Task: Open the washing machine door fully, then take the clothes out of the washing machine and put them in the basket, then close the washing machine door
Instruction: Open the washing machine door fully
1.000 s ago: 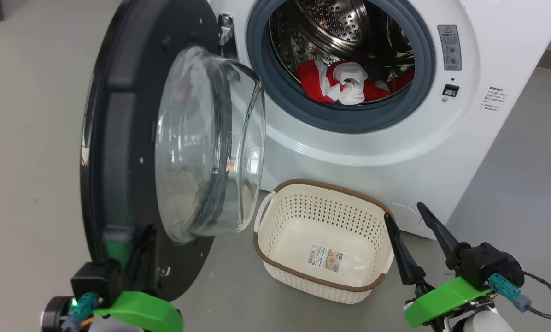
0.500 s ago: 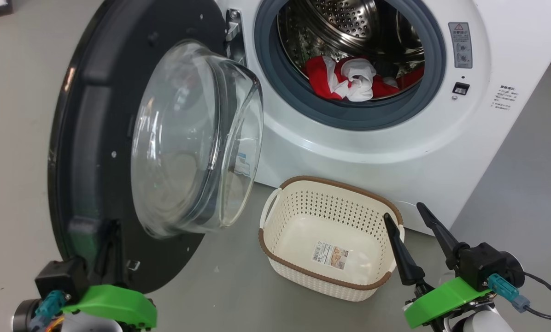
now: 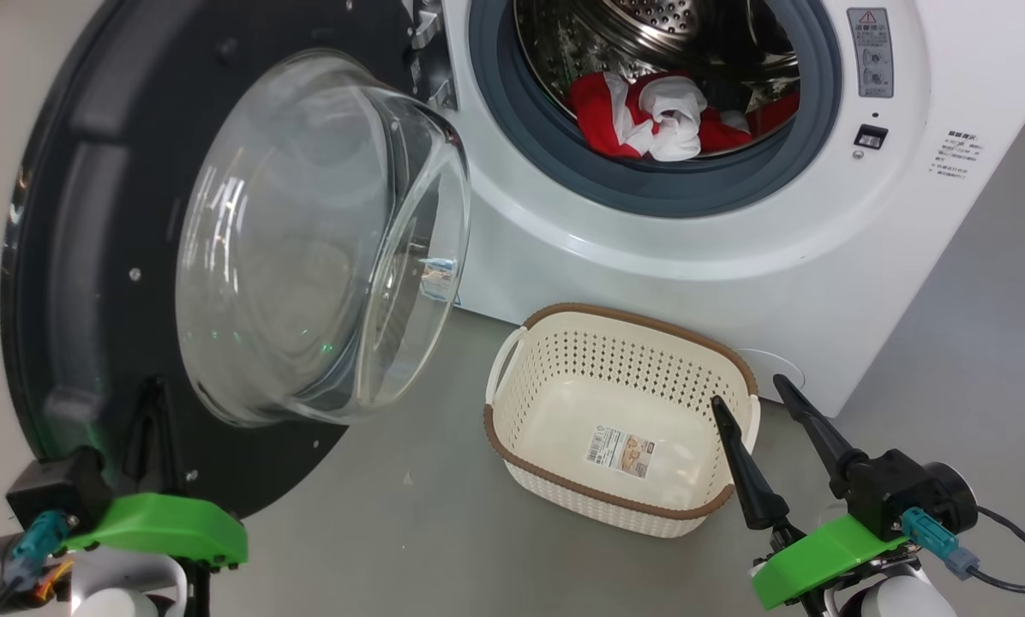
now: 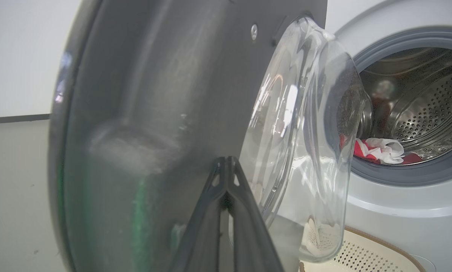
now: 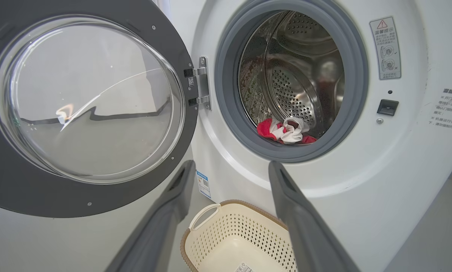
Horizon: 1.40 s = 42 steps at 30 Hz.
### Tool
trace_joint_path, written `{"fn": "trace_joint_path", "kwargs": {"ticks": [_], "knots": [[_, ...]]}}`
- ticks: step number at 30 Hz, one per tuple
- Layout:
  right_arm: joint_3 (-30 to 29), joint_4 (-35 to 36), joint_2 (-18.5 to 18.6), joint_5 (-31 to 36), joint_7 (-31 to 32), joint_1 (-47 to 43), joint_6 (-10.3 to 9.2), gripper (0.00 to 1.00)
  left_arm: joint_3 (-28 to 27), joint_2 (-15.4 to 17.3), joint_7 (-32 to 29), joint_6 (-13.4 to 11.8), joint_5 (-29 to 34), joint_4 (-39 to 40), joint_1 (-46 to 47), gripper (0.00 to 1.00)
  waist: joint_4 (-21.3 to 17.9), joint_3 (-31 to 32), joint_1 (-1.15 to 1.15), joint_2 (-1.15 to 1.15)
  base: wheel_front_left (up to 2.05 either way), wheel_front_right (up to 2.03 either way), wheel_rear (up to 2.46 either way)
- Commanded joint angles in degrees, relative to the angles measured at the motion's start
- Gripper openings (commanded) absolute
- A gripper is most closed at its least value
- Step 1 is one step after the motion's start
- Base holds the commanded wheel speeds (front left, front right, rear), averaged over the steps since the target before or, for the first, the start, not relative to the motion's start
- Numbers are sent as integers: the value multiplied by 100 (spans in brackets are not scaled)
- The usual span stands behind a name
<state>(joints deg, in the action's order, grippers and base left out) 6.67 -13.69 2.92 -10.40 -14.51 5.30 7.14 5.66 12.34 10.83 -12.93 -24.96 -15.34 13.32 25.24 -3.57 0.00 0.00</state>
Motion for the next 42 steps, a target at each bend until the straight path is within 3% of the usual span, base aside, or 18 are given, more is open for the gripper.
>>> {"fn": "trace_joint_path", "kwargs": {"ticks": [1, 26, 42], "knots": [[123, 173, -4, 48, 27, 233, 35, 100, -334, 282, 105, 7, -48, 7, 334, 0, -15, -55, 0, 0, 0, 0, 0], [71, 500, -4, 334, 294, 191, 35, 100, -1060, 645, 398, 275, -401, -1250, 959, 0, -197, -317, 0, 0, 0, 0, 0], [49, 641, -4, 425, 400, 254, 35, 100, -1671, 634, 416, 449, -76, -1930, 1416, 0, -345, -520, 0, 0, 0, 0, 0]]}}
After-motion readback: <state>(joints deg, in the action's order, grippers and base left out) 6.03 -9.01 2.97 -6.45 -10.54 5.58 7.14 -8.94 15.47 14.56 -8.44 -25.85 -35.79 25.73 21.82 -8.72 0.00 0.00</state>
